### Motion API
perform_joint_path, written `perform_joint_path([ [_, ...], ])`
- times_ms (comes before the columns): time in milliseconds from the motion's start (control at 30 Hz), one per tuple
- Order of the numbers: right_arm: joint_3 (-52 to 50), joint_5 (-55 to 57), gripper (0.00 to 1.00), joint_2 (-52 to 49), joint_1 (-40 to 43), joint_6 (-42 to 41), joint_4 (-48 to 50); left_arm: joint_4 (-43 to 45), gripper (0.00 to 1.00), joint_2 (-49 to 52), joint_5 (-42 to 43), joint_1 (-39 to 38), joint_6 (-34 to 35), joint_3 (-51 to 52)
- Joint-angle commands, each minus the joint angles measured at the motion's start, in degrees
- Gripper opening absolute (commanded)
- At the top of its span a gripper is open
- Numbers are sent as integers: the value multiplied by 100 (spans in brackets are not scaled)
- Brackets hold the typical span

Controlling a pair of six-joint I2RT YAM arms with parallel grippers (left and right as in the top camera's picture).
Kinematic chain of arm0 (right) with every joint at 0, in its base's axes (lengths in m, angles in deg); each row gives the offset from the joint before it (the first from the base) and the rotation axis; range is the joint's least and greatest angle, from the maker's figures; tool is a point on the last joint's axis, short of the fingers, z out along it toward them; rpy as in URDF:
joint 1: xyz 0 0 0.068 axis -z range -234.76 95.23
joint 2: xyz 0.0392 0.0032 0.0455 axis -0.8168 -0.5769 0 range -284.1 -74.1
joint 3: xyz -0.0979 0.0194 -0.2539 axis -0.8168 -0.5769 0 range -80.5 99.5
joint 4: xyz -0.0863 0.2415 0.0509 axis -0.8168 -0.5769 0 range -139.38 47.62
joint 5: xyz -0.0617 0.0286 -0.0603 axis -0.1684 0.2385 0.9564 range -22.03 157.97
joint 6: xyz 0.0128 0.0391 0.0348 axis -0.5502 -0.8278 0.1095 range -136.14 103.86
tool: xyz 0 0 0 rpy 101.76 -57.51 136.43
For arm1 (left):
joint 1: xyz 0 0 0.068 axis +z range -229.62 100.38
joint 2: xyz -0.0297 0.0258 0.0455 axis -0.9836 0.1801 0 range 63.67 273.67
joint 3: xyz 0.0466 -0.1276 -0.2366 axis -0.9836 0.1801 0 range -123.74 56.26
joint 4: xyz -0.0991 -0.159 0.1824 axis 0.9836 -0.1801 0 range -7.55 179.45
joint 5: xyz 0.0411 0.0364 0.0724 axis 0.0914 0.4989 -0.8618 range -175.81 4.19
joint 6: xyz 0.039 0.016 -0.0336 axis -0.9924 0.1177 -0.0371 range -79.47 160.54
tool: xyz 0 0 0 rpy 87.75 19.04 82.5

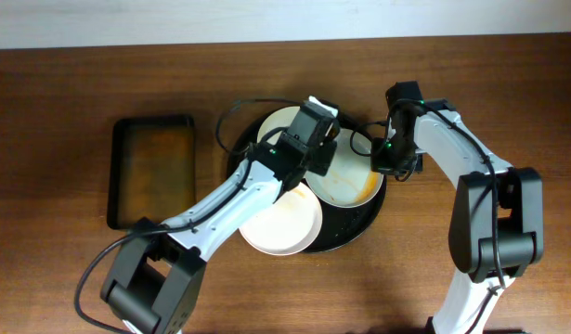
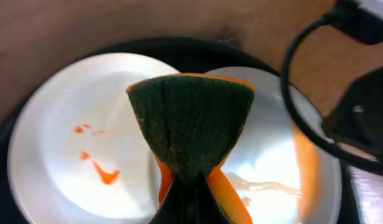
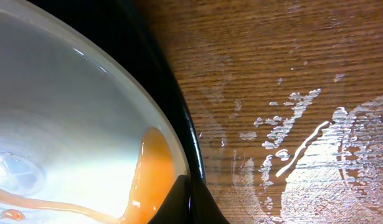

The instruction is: Clean dirty plates on tray and stack at the side

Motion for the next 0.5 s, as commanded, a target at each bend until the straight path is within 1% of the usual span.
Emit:
perform_joint_path([
  [0, -26, 457, 4, -92, 72, -28, -63, 39, 0, 262, 828, -4, 568, -33],
  [33, -26, 457, 4, -92, 72, -26, -72, 39, 0, 409, 1082, -24, 695, -33],
  [133, -26, 457, 4, -92, 72, -28, -98, 42, 0, 695, 1307, -55, 1102, -33],
  [267, -26, 457, 4, -92, 72, -28, -111, 61, 0, 776, 1427, -109, 1115, -33],
  [333, -26, 459, 4, -92, 72, -26, -120, 57, 0, 776, 1097, -92, 1108, -33],
  [367, -26, 459, 4, -92, 76, -26, -133, 63, 0, 767, 621, -52, 1075, -39],
  [400, -26, 461, 4, -92, 76, -26, -153, 63, 0, 748, 363, -9, 1021, -59],
  [433, -26, 463, 4, -92, 76, -26, -157, 59, 0, 675, -2, 68, 841, -96],
  [467, -26, 466, 4, -92, 79, -26, -160, 59, 0, 568, -197, 127, 691, -118],
])
